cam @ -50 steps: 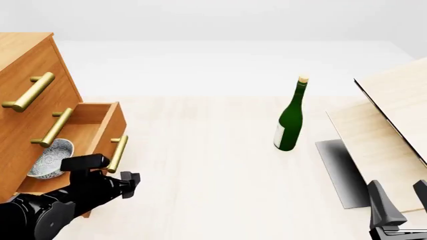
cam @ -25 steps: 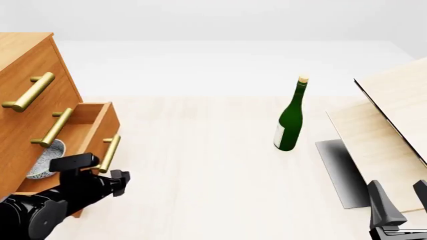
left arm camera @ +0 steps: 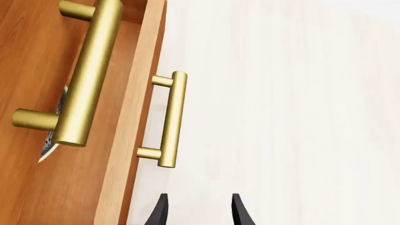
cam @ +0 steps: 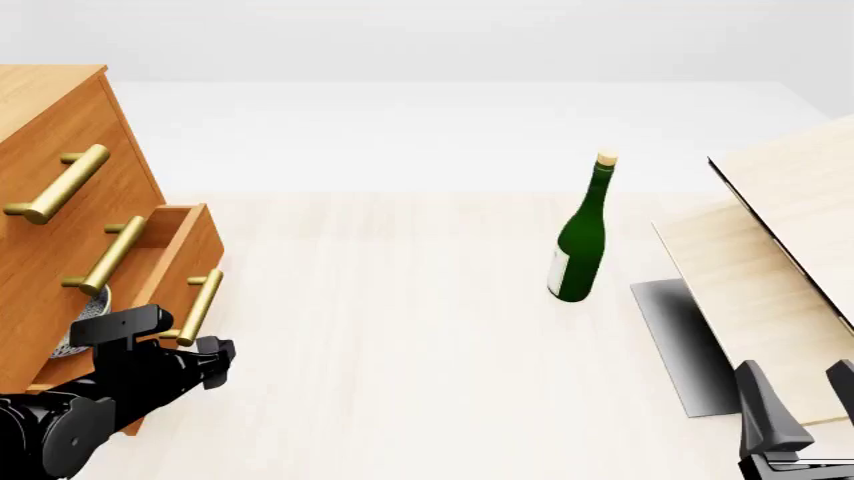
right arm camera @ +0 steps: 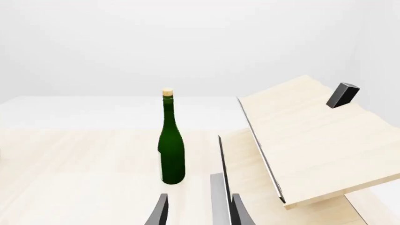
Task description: Put the bowl in the bottom drawer of the cabinet and close it.
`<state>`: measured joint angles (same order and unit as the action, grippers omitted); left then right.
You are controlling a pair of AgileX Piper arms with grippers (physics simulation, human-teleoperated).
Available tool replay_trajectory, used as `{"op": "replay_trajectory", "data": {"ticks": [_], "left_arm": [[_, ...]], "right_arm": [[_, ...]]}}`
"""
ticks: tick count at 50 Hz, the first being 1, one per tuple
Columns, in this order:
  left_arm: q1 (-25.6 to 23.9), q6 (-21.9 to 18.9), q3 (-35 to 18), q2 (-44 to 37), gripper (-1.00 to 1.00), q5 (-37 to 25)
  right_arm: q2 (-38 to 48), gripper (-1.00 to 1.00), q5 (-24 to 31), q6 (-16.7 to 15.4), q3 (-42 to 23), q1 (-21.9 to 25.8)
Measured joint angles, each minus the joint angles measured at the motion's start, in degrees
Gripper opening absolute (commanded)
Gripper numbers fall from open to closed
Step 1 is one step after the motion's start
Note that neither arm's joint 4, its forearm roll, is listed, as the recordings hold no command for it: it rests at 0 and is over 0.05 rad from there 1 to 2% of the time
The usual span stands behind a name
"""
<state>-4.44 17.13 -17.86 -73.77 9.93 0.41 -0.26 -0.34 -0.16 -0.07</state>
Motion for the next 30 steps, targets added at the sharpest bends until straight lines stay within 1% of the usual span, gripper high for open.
{"op": "replay_trajectory", "data": {"ticks": [30], "left_arm": [[6.41, -2.24, 0.82, 0.48, 1.0, -0.15]], "right_arm": [[0.0, 1.0, 0.0, 0.0, 0.0, 0.0]]}}
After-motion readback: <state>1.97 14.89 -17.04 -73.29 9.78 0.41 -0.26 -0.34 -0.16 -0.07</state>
